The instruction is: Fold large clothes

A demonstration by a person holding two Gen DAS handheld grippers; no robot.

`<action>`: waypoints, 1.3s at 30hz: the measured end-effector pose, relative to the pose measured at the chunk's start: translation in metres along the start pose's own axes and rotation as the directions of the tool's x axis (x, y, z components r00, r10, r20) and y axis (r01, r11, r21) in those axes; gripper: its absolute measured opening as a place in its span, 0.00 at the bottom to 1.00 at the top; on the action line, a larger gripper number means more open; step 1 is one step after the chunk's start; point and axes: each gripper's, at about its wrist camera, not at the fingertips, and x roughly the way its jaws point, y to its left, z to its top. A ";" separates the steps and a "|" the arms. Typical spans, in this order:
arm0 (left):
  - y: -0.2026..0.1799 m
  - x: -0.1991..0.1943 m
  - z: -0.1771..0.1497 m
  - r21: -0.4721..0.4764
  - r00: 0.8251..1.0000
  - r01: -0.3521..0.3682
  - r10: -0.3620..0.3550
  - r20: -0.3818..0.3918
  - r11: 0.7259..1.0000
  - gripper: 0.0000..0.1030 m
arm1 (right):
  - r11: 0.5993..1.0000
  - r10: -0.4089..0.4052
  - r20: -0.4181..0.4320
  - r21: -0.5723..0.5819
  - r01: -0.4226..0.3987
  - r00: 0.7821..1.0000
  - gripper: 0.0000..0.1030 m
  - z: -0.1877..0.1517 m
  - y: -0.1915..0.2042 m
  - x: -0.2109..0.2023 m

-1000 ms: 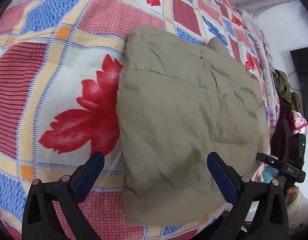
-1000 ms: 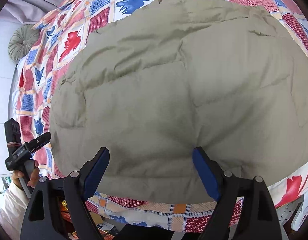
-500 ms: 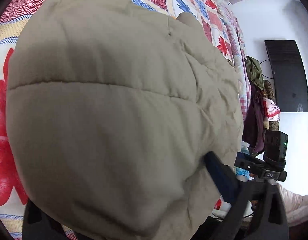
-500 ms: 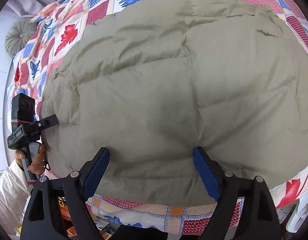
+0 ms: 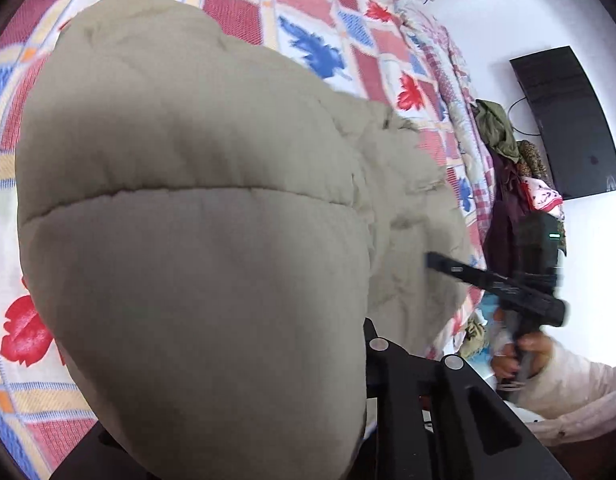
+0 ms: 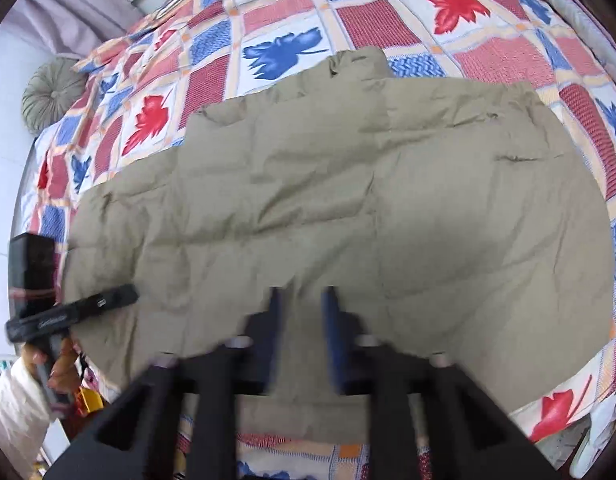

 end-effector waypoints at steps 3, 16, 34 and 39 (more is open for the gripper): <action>-0.031 -0.016 0.002 0.017 0.999 0.037 -0.037 0.022 0.999 0.24 | 0.999 0.021 -0.007 0.027 -0.021 1.000 0.11 0.003 -0.009 0.022; -0.216 0.050 0.042 0.124 0.999 -0.048 0.050 -0.009 0.991 0.24 | 0.931 0.268 -0.010 0.261 -0.256 0.963 0.04 -0.002 -0.065 0.072; -0.294 0.187 0.047 0.226 0.969 0.036 0.021 -0.246 0.973 0.63 | 0.866 0.254 0.110 0.416 -0.277 0.961 0.07 -0.034 -0.195 -0.047; -0.291 0.220 0.047 0.176 0.957 0.096 -0.043 -0.285 0.980 0.78 | 0.884 0.187 0.115 0.414 -0.218 0.976 0.56 -0.057 -0.205 -0.073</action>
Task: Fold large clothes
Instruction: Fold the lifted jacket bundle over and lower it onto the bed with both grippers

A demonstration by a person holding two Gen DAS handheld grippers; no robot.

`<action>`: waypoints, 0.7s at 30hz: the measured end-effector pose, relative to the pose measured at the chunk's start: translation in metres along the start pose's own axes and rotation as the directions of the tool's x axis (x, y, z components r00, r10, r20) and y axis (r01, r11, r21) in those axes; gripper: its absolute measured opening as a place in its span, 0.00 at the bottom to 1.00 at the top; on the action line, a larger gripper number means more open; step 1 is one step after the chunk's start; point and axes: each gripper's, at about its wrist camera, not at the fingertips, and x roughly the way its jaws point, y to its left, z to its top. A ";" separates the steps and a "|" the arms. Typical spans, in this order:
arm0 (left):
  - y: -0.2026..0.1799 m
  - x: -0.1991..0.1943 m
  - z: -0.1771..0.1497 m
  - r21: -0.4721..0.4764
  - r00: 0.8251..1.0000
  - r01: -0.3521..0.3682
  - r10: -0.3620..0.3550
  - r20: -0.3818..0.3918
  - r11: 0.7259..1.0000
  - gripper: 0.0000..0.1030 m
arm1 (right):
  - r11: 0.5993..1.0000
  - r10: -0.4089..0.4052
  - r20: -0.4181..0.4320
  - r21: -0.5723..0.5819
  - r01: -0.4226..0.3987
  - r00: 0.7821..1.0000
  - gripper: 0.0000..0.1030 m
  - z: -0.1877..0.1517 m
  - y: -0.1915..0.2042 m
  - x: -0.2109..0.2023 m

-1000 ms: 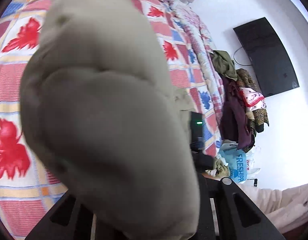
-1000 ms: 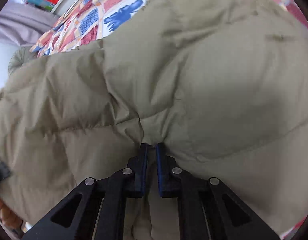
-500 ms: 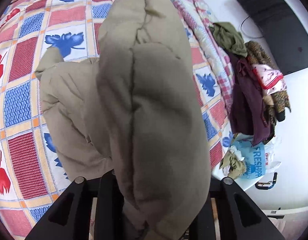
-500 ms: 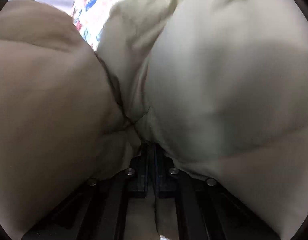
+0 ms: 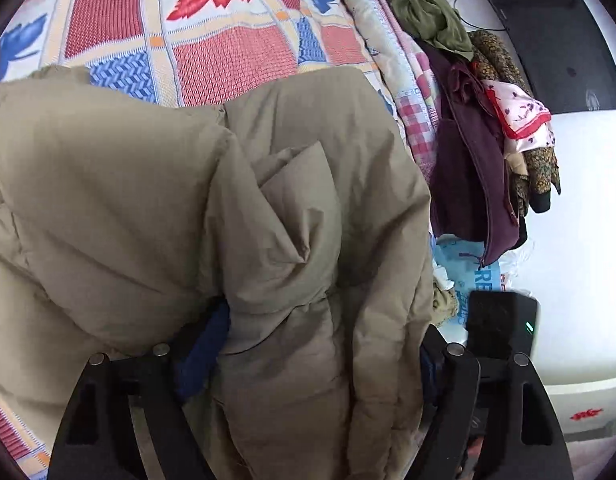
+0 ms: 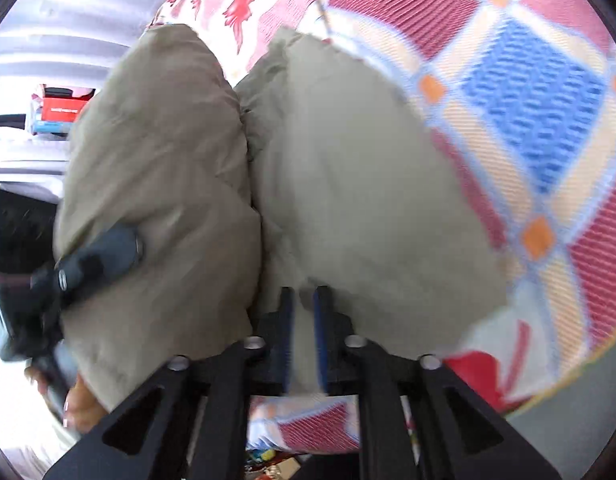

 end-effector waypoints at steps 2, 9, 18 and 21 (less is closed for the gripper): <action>0.000 0.009 0.006 -0.018 1.000 0.009 -0.009 -0.008 1.000 0.78 | 1.000 0.012 0.033 -0.029 -0.011 0.999 0.67 -0.009 0.002 -0.017; -0.008 0.018 0.026 0.001 0.999 -0.007 0.007 -0.047 1.000 0.78 | 0.962 0.067 0.023 -0.267 -0.058 0.998 0.67 -0.052 0.031 -0.053; -0.031 -0.024 0.031 0.076 0.994 -0.061 0.053 0.098 0.995 0.78 | 0.913 -0.156 0.142 -0.356 0.197 0.978 0.67 -0.046 0.074 -0.018; -0.024 -0.063 0.025 0.079 0.961 -0.154 0.131 0.245 0.985 0.78 | 0.957 -0.140 0.154 -0.233 0.174 0.978 0.67 -0.033 0.048 -0.027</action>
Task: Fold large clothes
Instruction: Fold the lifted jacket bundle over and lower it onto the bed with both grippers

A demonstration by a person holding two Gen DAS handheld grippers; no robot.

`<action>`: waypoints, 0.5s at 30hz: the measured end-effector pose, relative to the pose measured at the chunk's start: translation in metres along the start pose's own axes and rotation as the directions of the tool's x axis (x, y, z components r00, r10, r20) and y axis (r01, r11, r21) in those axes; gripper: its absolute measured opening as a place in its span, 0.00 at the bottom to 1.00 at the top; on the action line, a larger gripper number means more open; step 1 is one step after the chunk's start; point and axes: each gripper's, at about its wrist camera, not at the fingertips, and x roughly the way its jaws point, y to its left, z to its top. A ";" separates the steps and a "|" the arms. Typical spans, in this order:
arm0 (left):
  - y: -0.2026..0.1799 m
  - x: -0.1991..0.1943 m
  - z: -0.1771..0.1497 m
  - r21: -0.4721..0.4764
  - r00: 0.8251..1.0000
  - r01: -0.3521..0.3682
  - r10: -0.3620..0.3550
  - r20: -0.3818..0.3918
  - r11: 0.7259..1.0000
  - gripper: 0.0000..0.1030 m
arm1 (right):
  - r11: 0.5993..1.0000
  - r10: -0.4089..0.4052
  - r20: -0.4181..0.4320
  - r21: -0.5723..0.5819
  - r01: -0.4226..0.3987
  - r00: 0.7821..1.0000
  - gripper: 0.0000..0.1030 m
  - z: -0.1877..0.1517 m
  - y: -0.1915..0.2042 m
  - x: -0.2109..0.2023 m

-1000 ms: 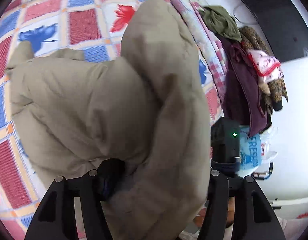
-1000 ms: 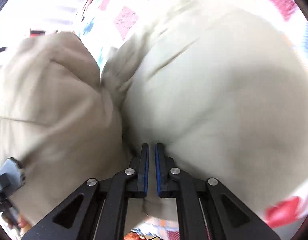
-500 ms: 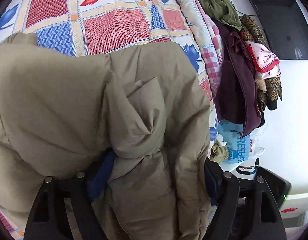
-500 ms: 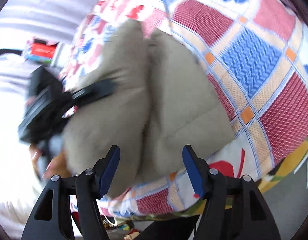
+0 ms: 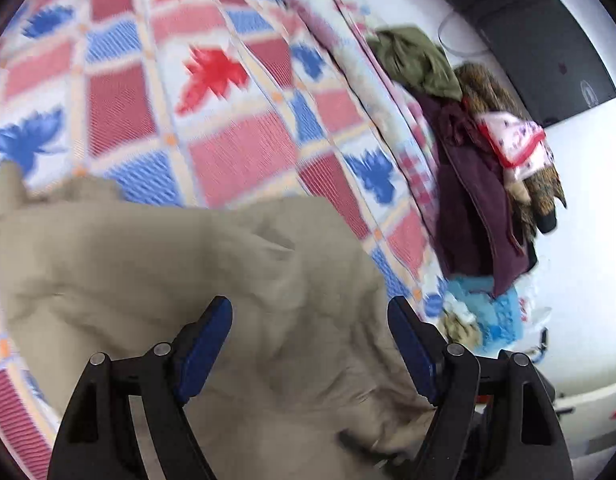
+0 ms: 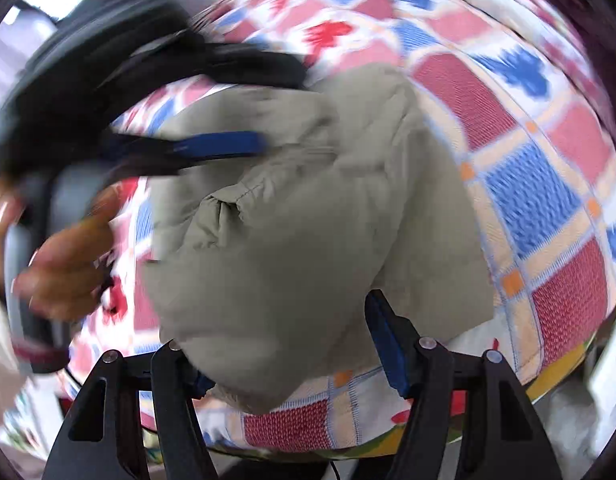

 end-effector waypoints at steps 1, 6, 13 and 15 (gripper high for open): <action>0.009 -0.010 0.000 -0.011 0.998 -0.047 0.047 0.039 0.999 0.78 | 0.999 -0.001 -0.006 0.038 0.001 1.000 0.67 0.002 -0.010 0.000; 0.069 -0.021 -0.003 -0.106 0.960 -0.255 0.265 0.088 0.961 0.78 | 0.993 -0.005 0.000 0.114 0.005 1.000 0.63 0.002 -0.033 -0.007; 0.060 0.023 0.001 -0.035 0.942 -0.322 0.324 0.091 0.946 0.78 | 0.998 -0.050 0.041 -0.047 0.052 0.998 0.15 0.019 -0.021 -0.006; 0.043 0.039 0.006 -0.001 0.950 -0.301 0.300 0.090 0.954 0.78 | 0.997 -0.076 0.031 -0.022 0.076 0.997 0.15 0.020 -0.029 -0.006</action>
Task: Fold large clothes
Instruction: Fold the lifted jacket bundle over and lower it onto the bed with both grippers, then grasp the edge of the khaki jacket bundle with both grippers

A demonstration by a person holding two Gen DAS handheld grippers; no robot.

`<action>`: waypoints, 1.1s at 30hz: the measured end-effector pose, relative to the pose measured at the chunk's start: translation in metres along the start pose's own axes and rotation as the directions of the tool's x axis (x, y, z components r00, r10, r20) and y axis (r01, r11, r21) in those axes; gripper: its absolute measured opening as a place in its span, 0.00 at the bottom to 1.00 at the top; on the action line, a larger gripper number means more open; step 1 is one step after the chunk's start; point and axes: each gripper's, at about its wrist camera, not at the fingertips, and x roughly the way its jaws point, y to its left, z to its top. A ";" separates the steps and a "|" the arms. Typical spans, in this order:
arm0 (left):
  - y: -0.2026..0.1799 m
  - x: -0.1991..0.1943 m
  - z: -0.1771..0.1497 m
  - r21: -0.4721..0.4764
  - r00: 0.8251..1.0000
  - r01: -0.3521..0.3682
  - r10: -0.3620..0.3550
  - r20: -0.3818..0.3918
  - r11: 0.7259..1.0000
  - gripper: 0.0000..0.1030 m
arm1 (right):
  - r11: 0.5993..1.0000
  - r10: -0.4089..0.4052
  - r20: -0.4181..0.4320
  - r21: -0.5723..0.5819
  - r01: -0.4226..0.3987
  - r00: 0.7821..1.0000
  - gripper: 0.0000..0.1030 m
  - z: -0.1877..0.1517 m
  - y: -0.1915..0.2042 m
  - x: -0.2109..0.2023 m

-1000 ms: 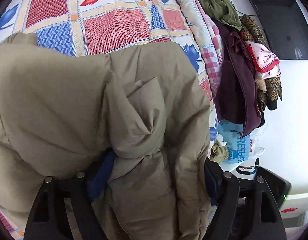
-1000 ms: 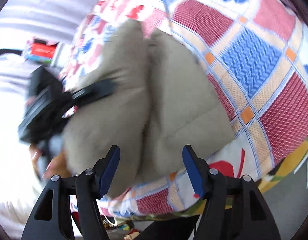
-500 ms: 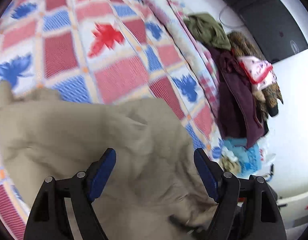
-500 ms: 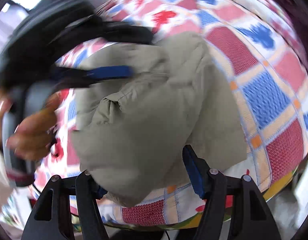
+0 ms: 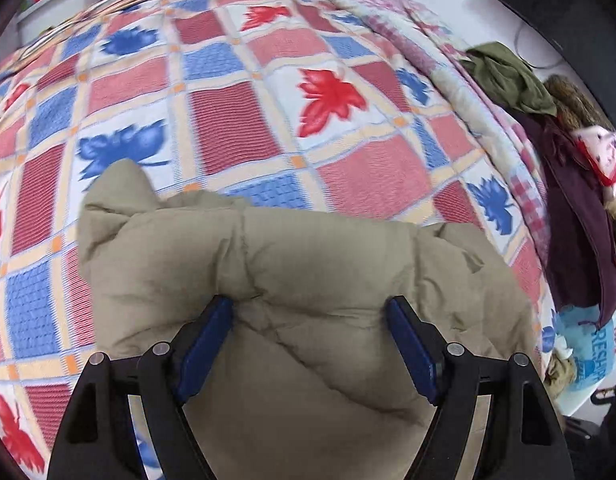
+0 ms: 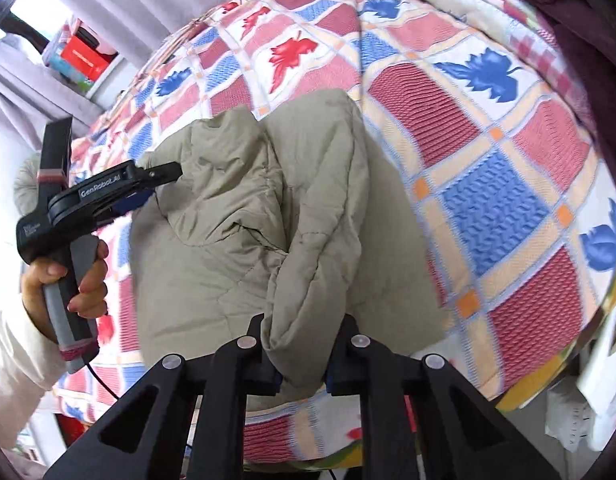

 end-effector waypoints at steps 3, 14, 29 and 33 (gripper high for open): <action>-0.028 0.015 0.002 0.040 1.000 0.023 -0.022 -0.010 0.999 0.78 | 0.998 -0.039 -0.025 0.058 0.041 0.999 0.15 -0.010 -0.027 0.002; -0.053 0.037 -0.001 0.082 0.999 -0.017 0.019 -0.031 0.996 0.78 | 0.985 0.002 -0.100 0.172 0.015 0.995 0.15 -0.026 -0.077 0.032; -0.041 0.025 -0.003 0.058 0.999 -0.027 0.028 -0.026 0.998 0.78 | 0.992 0.127 0.027 -0.004 -0.127 0.992 0.53 0.045 -0.045 -0.029; -0.030 -0.003 -0.003 0.004 1.000 -0.027 0.027 0.012 1.000 0.78 | 0.986 0.164 -0.050 -0.012 -0.164 0.985 0.53 0.067 -0.028 0.012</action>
